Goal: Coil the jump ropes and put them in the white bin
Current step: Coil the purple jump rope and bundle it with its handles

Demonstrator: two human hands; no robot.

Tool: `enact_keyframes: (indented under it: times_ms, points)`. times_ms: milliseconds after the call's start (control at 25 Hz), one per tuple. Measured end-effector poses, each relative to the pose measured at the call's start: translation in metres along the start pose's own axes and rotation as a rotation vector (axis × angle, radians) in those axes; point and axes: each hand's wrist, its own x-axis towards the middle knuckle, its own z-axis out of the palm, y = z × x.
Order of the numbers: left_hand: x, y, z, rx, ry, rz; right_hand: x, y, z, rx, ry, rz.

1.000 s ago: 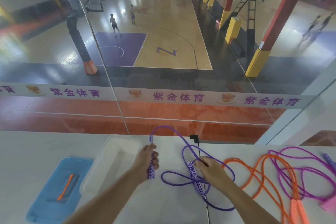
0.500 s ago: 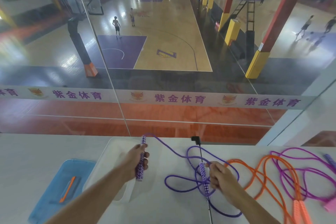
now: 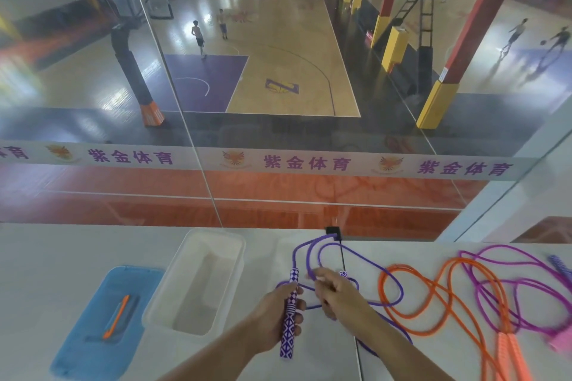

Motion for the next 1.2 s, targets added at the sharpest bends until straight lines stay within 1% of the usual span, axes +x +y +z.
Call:
enact_keyframes:
  times_ms: [80,120,240,360,480,560,640,680,760,840,960,1080,1200]
  points:
    - [-0.001,0.0,0.003,0.01,-0.002,0.051,-0.003,0.003,0.003,-0.305,-0.071,-0.005]
    - [-0.001,0.001,0.005,0.024,-0.011,0.089,-0.003,0.004,0.004,-0.398,-0.082,-0.022]
    - [-0.003,0.002,0.006,0.075,-0.058,0.176,-0.001,0.005,0.007,-0.507,-0.104,-0.068]
    - [0.0,0.001,0.004,0.033,-0.045,0.181,0.0,0.007,0.01,-0.52,-0.099,-0.085]
    - [0.007,0.01,-0.003,-0.026,0.066,0.257,-0.005,0.017,0.003,-0.506,-0.081,-0.023]
    - [0.015,0.028,-0.017,-0.136,0.143,0.334,-0.011,0.032,-0.012,-0.494,-0.077,0.015]
    - [0.02,0.05,-0.039,-0.298,0.187,0.393,-0.02,0.049,-0.03,-0.491,-0.041,0.035]
    - [0.022,0.058,-0.051,-0.369,0.19,0.419,-0.025,0.056,-0.039,-0.481,-0.01,0.046]
    - [0.022,0.066,-0.065,-0.401,0.186,0.431,-0.031,0.064,-0.05,-0.437,0.052,0.066]
    - [0.018,0.064,-0.065,-0.349,0.153,0.393,-0.032,0.064,-0.048,-0.392,0.064,0.053]
    - [0.013,0.051,-0.051,-0.255,0.053,0.3,-0.03,0.049,-0.028,-0.339,0.058,-0.012]
    - [0.006,0.033,-0.036,-0.066,-0.083,0.183,-0.017,0.032,-0.007,-0.389,0.064,-0.084]
    - [0.0,0.019,-0.021,0.159,-0.177,0.123,-0.001,0.021,0.001,-0.461,0.103,-0.142]
